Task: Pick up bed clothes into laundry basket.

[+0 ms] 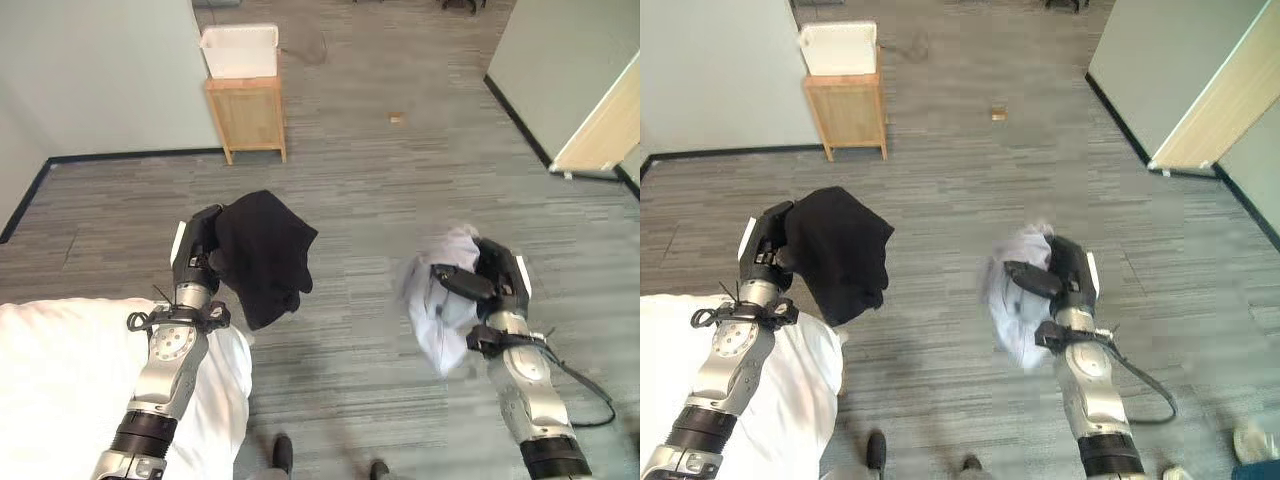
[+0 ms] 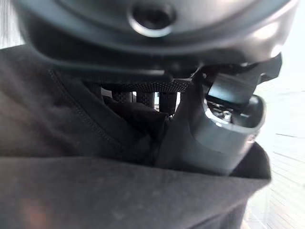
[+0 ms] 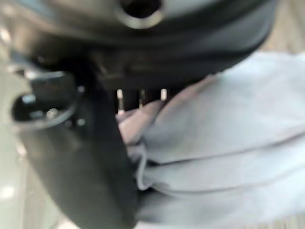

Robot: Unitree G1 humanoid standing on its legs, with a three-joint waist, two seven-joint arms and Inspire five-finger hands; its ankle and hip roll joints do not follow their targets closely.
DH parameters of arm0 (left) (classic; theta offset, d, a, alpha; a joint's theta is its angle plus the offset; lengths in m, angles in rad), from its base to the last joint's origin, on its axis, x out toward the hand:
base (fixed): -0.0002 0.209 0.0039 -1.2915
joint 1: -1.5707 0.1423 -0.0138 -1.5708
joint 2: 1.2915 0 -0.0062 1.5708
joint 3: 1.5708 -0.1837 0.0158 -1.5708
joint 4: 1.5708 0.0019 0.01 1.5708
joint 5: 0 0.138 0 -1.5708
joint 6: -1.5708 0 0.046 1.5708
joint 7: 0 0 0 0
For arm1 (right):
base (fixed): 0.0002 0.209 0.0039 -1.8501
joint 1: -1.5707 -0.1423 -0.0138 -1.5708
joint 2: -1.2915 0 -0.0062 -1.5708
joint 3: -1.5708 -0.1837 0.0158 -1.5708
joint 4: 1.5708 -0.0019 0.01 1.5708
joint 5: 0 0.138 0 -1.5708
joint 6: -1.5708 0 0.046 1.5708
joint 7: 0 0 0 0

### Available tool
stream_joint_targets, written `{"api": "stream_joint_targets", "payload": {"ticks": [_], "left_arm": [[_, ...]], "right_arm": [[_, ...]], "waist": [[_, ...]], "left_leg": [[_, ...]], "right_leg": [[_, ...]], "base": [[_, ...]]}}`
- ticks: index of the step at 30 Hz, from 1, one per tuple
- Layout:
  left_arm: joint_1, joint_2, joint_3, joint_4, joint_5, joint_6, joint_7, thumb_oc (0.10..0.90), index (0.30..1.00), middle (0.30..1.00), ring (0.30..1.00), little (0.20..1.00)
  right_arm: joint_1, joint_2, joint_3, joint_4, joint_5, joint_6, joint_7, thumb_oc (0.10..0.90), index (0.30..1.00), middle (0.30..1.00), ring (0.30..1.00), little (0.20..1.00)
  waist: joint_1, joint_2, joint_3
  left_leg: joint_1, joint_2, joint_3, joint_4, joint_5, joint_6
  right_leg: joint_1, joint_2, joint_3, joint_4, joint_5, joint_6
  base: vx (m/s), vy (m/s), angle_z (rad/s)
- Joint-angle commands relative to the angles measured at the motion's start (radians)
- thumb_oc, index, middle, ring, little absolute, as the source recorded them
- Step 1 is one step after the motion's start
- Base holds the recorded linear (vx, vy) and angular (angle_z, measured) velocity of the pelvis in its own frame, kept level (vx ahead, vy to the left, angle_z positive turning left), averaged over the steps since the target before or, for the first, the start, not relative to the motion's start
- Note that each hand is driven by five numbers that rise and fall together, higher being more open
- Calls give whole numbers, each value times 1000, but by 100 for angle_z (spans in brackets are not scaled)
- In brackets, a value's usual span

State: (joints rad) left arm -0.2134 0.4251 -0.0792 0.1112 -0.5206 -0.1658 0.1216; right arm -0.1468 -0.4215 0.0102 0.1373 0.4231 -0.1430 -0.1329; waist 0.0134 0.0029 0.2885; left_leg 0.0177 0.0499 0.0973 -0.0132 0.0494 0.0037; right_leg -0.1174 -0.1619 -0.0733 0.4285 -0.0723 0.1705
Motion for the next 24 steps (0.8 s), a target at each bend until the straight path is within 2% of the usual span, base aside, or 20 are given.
{"api": "stream_joint_targets", "payload": {"ticks": [1, 2, 3, 4, 5, 6, 7, 10, 11, 12, 13, 14, 15, 16, 17, 19, 20, 22, 23, 24], "left_arm": [[-109, 20, 3, -76, -37, -103, -17, 400, 300, 300, 300, 300], [-108, 24, 3, -79, -36, -99, -24, 400, 300, 300, 300, 300], [-107, 24, 2, -80, -36, -99, -25, 400, 300, 300, 300, 300], [-113, 29, -5, -79, -39, -96, -32, 400, 300, 300, 300, 300], [-124, 34, -9, -69, -31, -93, -34, 400, 300, 300, 300, 300], [-125, 33, -11, -68, -30, -94, -34, 400, 300, 300, 300, 300], [-138, 39, -13, -62, -14, -96, -33, 400, 300, 300, 300, 300], [-138, 41, -3, -65, -16, -99, -40, 400, 300, 300, 300, 300], [-125, 38, 16, -68, -8, -99, -40, 400, 300, 300, 300, 300], [-103, 31, 32, -58, -17, -100, -34, 400, 300, 300, 300, 300], [-96, 27, 33, -62, -26, -98, -42, 400, 300, 300, 300, 300], [-96, 27, 34, -62, -27, -98, -43, 400, 300, 300, 300, 300], [-89, 17, 40, -58, -33, -95, -33, 400, 300, 300, 300, 300], [-74, 15, 51, -63, -44, -89, -36, 400, 300, 300, 300, 300], [-73, 9, 40, -81, -49, -80, -47, 400, 300, 300, 300, 300], [-83, -3, 23, -77, -55, -79, -44, 400, 300, 300, 300, 300], [-95, -15, 7, -65, -63, -81, -51, 400, 300, 300, 300, 300], [-99, -16, -7, -60, -62, -87, -54, 400, 300, 300, 300, 300], [-97, -19, -6, -52, -55, -95, -52, 400, 300, 300, 300, 300], [-91, -22, -3, -55, -57, -97, -55, 400, 300, 300, 300, 300]], "right_arm": [[-4, 2, -24, -93, -23, -65, 18, 400, 300, 300, 300, 300], [22, 16, -26, -92, -30, -59, 34, 400, 300, 300, 300, 300], [23, 16, -26, -93, -30, -58, 34, 400, 300, 300, 300, 300], [52, -2, -47, -78, -82, -48, 26, 400, 300, 300, 300, 300], [66, -13, -55, -82, -127, -40, 16, 400, 300, 300, 300, 300], [68, -12, -56, -84, -129, -39, 15, 400, 300, 300, 300, 300], [77, -29, -71, -97, -175, -37, 3, 400, 300, 300, 300, 300], [74, -30, -83, -99, -171, -35, 6, 400, 300, 300, 300, 300], [63, -43, -79, -91, -181, -38, 7, 400, 300, 300, 300, 300], [63, -42, -73, -92, -170, -42, 15, 400, 300, 300, 300, 300], [61, -50, -69, -89, -161, -41, 17, 400, 300, 300, 300, 300], [60, -50, -69, -88, -161, -41, 17, 400, 300, 300, 300, 300], [50, -59, -57, -77, -139, -49, 18, 400, 300, 300, 300, 300], [46, -73, -47, -75, -124, -55, 18, 400, 300, 300, 300, 300], [37, -109, -49, -77, -116, -50, 9, 400, 300, 300, 300, 300], [26, -120, -51, -76, -108, -45, 10, 400, 300, 300, 300, 300], [30, -120, -64, -88, -99, -49, 14, 400, 300, 300, 300, 300], [27, -117, -61, -91, -100, -58, 10, 400, 300, 300, 300, 300], [6, -117, -34, -85, -109, -67, 16, 400, 300, 300, 300, 300], [-17, -114, -16, -78, -109, -69, 21, 400, 300, 300, 300, 300]], "waist": [[-4, -30, -35], [-11, -34, -29], [-11, -32, -28], [-25, -36, -22], [-34, -44, -25], [-36, -42, -22], [-54, -49, -30], [-61, -53, -49], [-77, -46, -75], [-83, -37, -87], [-81, -37, -85], [-84, -38, -88], [-76, -50, -84], [-56, -70, -68], [-6, -101, -20], [19, -98, -12], [31, -84, -18], [57, -72, -31], [98, -47, -43], [117, -44, -51]], "left_leg": [[70, -5, 37, 94, -190, 1], [95, 22, 46, 85, -202, -24], [98, 23, 45, 85, -203, -24], [137, 66, 30, 69, -228, -69], [158, 79, 20, 69, -240, -89], [162, 81, 18, 70, -242, -89], [212, 116, 12, 67, -265, -115], [230, 146, 8, 82, -273, -135], [236, 196, -5, 145, -213, -152], [229, 239, -17, 229, -112, -151], [182, 258, -31, 340, -40, -133], [174, 258, -36, 341, -37, -134], [107, 272, -67, 495, 41, -110], [49, 286, -67, 612, 72, -83], [-105, 228, -77, 800, 14, -64], [-209, 166, -56, 776, -29, -71], [-265, 155, 3, 660, -25, -87], [-298, 111, 50, 466, 5, -86], [-300, 41, 52, 188, 75, -89], [-304, 17, 39, 114, 85, -86]], "right_leg": [[-117, -47, -9, 82, 72, 64], [-134, -96, -11, -35, 82, 57], [-130, -94, -13, -39, 82, 57], [-150, -172, -1, -214, 117, 62], [-142, -188, 15, -273, 126, 67], [-131, -187, 9, -282, 129, 68], [-142, -209, 7, -322, 170, 91], [-126, -196, -16, -294, 157, 91], [-143, -163, -8, -222, 126, 87], [-137, -116, -10, -164, 82, 57], [-121, -92, -22, -155, 56, 24], [-123, -92, -25, -159, 61, 22], [-79, -59, -43, -175, 41, -21], [-35, -27, -53, -190, 14, -58], [68, 17, -52, -237, -36, -113], [141, 28, -61, -275, -58, -108], [189, 45, -79, -295, -81, -107], [225, 63, -82, -322, -96, -105], [282, 108, -84, -344, -129, -99], [315, 120, -84, -352, -148, -99]], "base": [[256, -173, -25], [205, -139, 4], [472, -354, 9], [427, -329, 11], [427, -327, 16], [437, -332, 24], [423, -355, 29], [375, -324, 35], [424, -388, 39], [503, -522, 37], [245, -301, 26], [197, -361, 13], [268, -511, -17], [581, -993, -3], [612, -875, 16], [600, -460, 29], [645, -214, -12], [722, -124, -32], [814, -73, -38], [1009, -101, -41]]}}
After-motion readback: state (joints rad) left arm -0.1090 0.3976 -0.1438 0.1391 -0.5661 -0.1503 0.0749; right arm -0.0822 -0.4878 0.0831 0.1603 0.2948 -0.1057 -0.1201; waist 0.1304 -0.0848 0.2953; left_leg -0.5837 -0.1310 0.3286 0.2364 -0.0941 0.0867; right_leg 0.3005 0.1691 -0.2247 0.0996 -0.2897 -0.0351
